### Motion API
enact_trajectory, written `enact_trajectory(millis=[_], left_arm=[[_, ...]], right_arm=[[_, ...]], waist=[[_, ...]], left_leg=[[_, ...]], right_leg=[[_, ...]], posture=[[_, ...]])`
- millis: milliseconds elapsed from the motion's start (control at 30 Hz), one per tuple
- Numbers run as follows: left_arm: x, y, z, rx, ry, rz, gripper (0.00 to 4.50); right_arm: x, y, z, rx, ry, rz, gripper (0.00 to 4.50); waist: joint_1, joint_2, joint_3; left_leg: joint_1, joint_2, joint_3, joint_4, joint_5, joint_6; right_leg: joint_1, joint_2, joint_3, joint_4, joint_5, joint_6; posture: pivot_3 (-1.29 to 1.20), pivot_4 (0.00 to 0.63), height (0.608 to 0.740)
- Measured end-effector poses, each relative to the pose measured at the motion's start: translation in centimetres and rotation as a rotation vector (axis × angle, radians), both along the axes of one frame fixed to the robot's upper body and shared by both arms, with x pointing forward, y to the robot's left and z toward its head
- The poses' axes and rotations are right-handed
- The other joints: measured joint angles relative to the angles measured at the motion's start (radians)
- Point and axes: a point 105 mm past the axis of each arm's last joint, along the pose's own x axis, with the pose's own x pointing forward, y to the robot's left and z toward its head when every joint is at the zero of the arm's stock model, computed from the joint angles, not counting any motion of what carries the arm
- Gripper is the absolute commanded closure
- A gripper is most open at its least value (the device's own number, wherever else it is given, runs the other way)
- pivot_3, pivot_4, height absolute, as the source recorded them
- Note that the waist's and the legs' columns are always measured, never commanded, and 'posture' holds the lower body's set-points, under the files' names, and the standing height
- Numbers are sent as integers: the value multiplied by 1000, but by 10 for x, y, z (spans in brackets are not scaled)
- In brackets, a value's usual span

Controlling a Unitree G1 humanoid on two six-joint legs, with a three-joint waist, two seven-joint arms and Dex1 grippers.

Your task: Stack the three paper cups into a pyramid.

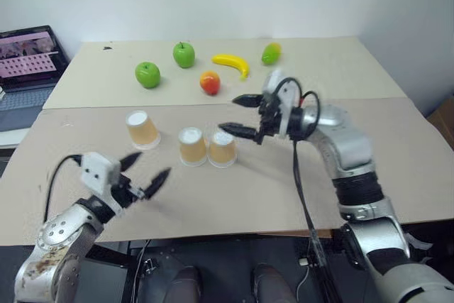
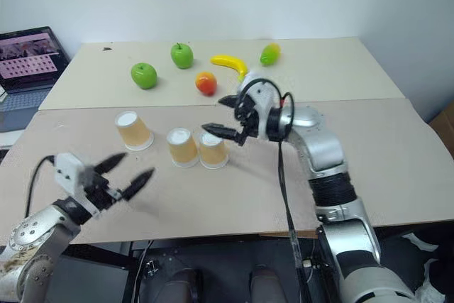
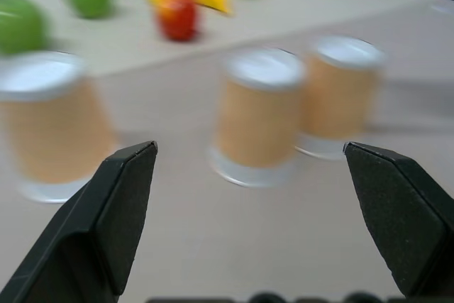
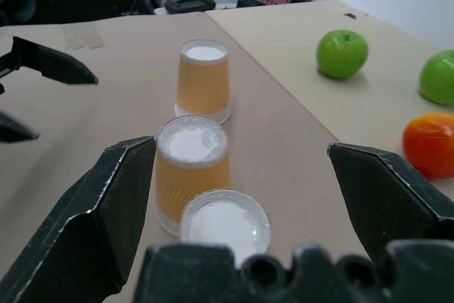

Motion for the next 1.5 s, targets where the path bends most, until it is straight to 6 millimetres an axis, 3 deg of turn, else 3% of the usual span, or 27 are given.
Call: enact_trajectory(millis=[133,233,533,667,767,900,1133,1367,1500], left_arm=[[13,44,12,-1,-79,293,0],[28,55,3,6,-56,324,0],[84,30,-23,-22,56,88,0],[106,36,-22,-60,82,44,0],[115,47,-14,-35,73,38,0],[123,46,-13,-5,83,-5,0],[138,31,-24,17,153,-99,0],[140,28,-30,30,168,-130,0],[140,27,-28,40,153,-133,1053]], right_arm=[[-7,-8,1,-19,-1,-14,12],[-14,-12,-2,-42,5,-9,12],[-27,-21,-2,-89,-8,-14,12],[-28,-30,-10,-117,10,-38,12],[-28,-35,-17,-130,28,-45,12],[-30,-39,-27,-140,56,-50,12],[-28,-41,-29,-137,61,-67,12],[-29,-42,-33,-137,75,-72,12],[-29,-42,-34,-136,78,-73,0]], waist=[[2,-1,-1],[5,-1,-1],[6,-2,-1],[3,-2,0],[-1,-3,0],[3,-3,0],[3,-3,0],[2,-3,0],[3,-3,0]], left_leg=[[-1,-1,1,0,0,0],[-1,-1,0,0,0,0],[-2,-1,0,1,0,0],[-2,-1,-1,1,0,0],[-2,-2,0,1,0,0],[-2,-2,-1,1,0,0],[-3,-2,-1,2,0,0],[-3,-2,-1,2,0,0],[-3,-2,-1,3,0,0]], right_leg=[[0,-1,0,0,0,0],[0,-1,-1,0,0,0],[0,0,-1,0,0,0],[0,0,-2,0,0,0],[-1,0,-1,0,0,0],[0,-1,-2,0,0,0],[-1,0,-2,0,0,0],[-1,0,-2,0,0,0],[-1,0,-2,0,0,0]], posture=[[0,150,732],[0,150,732],[0,150,732],[0,150,732],[0,150,732],[0,150,732],[0,150,732],[0,150,732],[0,150,732]])
